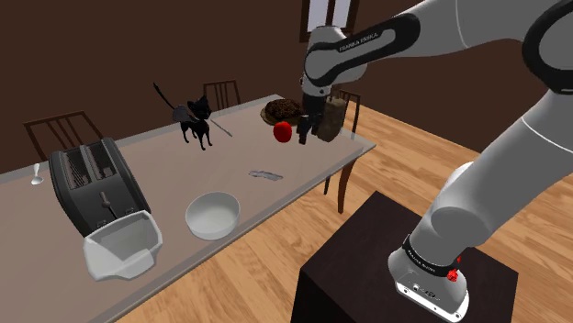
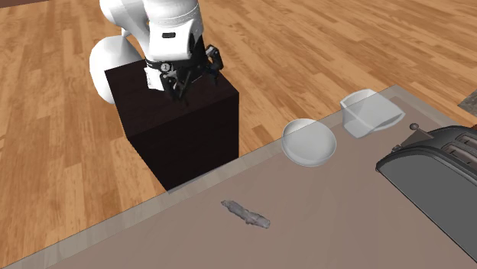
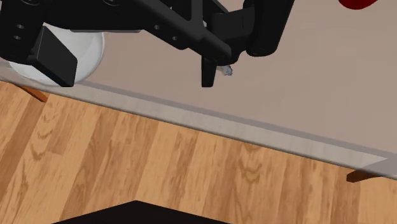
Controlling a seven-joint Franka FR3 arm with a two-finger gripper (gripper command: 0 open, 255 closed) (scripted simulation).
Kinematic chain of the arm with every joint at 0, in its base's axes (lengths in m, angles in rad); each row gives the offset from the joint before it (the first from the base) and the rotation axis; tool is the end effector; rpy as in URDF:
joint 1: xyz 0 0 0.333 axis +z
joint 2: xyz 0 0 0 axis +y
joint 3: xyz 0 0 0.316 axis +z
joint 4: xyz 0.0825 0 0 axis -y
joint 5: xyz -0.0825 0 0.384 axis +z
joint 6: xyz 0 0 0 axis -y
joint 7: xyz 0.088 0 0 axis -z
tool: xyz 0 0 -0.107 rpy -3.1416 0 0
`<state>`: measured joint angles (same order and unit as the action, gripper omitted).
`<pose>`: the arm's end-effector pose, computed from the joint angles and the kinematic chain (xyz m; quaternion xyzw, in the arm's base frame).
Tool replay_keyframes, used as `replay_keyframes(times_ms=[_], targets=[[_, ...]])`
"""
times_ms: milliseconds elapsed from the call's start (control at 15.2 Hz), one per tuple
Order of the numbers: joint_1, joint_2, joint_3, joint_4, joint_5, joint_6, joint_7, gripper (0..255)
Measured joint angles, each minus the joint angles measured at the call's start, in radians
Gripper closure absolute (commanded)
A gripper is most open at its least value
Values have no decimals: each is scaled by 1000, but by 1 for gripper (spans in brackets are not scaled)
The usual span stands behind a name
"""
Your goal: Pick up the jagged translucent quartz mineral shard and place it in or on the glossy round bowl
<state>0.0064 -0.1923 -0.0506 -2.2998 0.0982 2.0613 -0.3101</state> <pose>0.4756 -0.0163 0.4227 -0.9926 -0.1090 0.0146 0.0509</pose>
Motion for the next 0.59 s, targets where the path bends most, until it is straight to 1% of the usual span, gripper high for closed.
replay_keyframes(times_ms=[330, 594], targets=[[1, 195, -11, 88, 27, 87, -82, 0], [-2, 363, -8, 194, 51, 134, -141, 0]])
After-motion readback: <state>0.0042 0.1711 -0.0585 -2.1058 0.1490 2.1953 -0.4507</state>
